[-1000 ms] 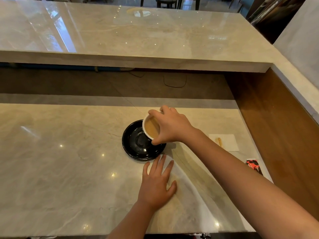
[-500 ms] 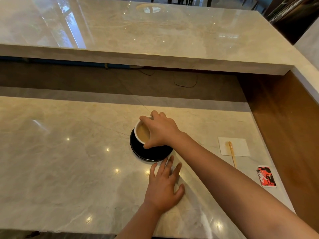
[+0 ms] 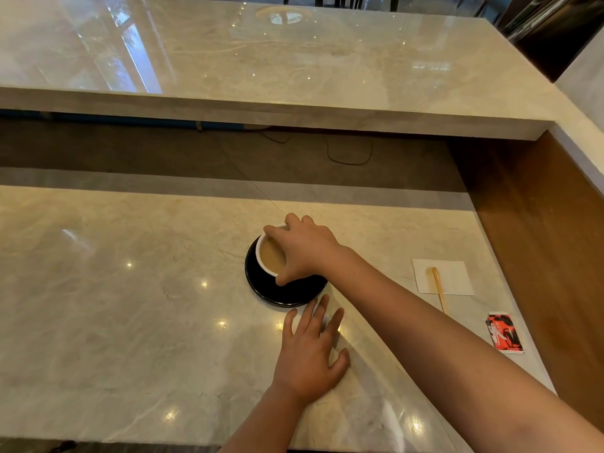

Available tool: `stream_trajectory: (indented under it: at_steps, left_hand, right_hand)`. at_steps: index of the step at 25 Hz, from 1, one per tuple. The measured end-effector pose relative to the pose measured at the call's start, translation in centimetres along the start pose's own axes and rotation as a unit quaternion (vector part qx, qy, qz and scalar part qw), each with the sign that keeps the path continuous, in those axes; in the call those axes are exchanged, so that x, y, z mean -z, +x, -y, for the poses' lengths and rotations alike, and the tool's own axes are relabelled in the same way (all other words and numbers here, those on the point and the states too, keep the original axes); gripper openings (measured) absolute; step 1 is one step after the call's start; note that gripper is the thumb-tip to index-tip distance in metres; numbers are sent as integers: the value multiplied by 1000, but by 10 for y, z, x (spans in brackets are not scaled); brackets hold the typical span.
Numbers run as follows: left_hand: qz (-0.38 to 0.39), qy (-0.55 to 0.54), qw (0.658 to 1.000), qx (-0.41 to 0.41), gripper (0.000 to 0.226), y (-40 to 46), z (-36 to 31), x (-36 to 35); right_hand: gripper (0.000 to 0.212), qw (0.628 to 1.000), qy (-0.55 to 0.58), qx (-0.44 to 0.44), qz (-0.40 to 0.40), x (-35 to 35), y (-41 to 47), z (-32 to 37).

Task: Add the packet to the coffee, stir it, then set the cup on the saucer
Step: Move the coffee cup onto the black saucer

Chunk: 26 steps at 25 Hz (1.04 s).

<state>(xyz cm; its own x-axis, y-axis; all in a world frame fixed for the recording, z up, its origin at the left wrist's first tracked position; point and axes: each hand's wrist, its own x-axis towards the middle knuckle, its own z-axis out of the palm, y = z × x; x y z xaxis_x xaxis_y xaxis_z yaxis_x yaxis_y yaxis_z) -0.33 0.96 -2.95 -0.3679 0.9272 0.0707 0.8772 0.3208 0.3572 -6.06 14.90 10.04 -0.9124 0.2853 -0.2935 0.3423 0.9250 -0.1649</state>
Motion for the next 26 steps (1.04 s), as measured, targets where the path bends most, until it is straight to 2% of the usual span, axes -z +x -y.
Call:
stream_trajectory:
  at_steps: [14, 26]
  left_hand:
    - [4, 14, 1000, 8, 59, 0, -1, 1]
    - [-1, 16, 1000, 2, 59, 0, -1, 2]
  right_hand:
    - [95, 998, 0, 51, 23, -1, -1, -14]
    - [95, 998, 9, 56, 14, 0, -12, -16]
